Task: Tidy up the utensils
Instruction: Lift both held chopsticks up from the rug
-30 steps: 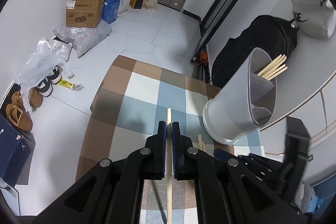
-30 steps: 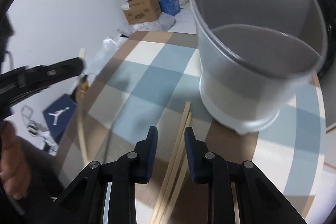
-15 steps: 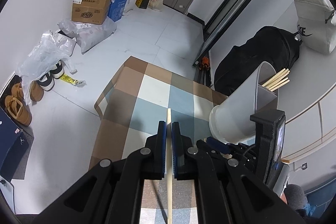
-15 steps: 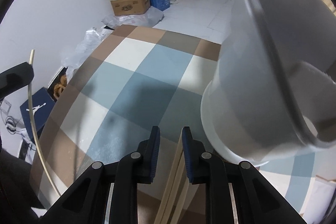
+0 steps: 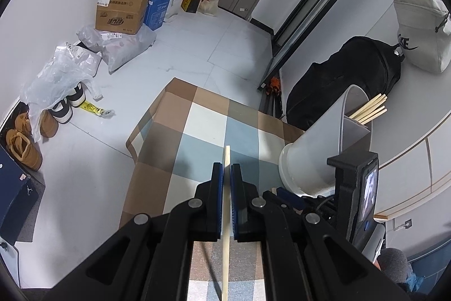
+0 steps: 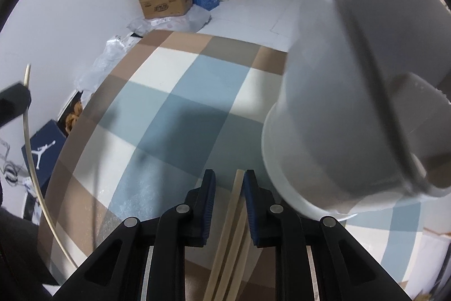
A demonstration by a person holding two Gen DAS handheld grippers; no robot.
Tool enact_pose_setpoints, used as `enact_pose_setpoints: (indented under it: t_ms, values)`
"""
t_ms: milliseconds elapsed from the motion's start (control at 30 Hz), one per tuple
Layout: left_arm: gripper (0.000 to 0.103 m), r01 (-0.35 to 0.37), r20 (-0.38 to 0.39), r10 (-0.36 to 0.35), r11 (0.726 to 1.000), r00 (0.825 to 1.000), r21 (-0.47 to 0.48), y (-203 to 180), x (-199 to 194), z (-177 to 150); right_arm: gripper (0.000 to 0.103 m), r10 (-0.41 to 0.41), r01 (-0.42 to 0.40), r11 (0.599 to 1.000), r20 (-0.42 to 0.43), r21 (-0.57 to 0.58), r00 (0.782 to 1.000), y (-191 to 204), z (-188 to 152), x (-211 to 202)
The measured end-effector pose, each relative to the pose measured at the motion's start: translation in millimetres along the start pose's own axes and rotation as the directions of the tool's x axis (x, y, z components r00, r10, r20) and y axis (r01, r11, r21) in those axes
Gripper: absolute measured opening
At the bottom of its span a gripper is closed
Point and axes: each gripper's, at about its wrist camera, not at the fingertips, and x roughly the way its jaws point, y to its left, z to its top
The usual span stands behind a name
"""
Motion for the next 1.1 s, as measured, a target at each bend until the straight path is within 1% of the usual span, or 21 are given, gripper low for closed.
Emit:
enact_pose_setpoints:
  t_ms: [33,67,267,367,500,633,733,800,967,1000,1100]
  values:
    - [0.001,-0.002,0.0,0.002,1.0,1.0,-0.002,0,0,0,0.009,0.011,-0.011,1.0,0.0,-0.006,1.0,2,-1,-1]
    - [0.001,-0.002,-0.001,0.002,1.0,1.0,-0.003,0,0,0,0.007,0.014,-0.014,1.0,0.001,-0.011,1.0,4,-1,-1]
    - [0.001,-0.004,0.0,0.004,1.0,1.0,0.001,-1,0,0,0.006,0.036,-0.036,0.999,0.01,-0.001,0.999,5,1,-4]
    - [0.001,-0.005,0.008,0.004,1.0,1.0,0.019,-5,-3,-1,0.006,0.062,-0.063,0.998,0.061,0.017,0.996,2,3,-18]
    - [0.001,0.001,0.017,-0.002,0.999,1.0,0.045,-12,-4,-1,0.005,0.096,-0.105,0.993,0.156,0.049,0.983,-3,2,-51]
    - [0.001,0.021,0.032,-0.024,0.997,0.999,0.079,-23,-10,-2,0.005,0.12,-0.141,0.988,0.265,0.064,0.957,-10,-5,-89]
    - [0.001,0.03,0.057,-0.036,0.993,0.998,0.116,-32,-16,-5,0.005,0.129,-0.16,0.985,0.351,0.061,0.927,-16,-13,-117]
    - [0.001,0.038,0.073,-0.048,0.989,0.996,0.141,-38,-20,-8,0.005,0.134,-0.171,0.984,0.392,0.06,0.91,-23,-20,-135]
    - [0.001,0.064,0.096,-0.083,0.979,0.992,0.193,-54,-30,-15,0.005,0.153,-0.206,0.976,0.466,0.065,0.872,-34,-38,-163]
    - [0.001,0.057,0.105,-0.08,0.977,0.991,0.204,-57,-32,-16,0.005,0.152,-0.208,0.976,0.474,0.068,0.867,-36,-40,-166]
    - [0.001,0.042,0.138,-0.08,0.965,0.987,0.258,-72,-42,-21,0.005,0.155,-0.227,0.971,0.511,0.081,0.845,-44,-48,-180]
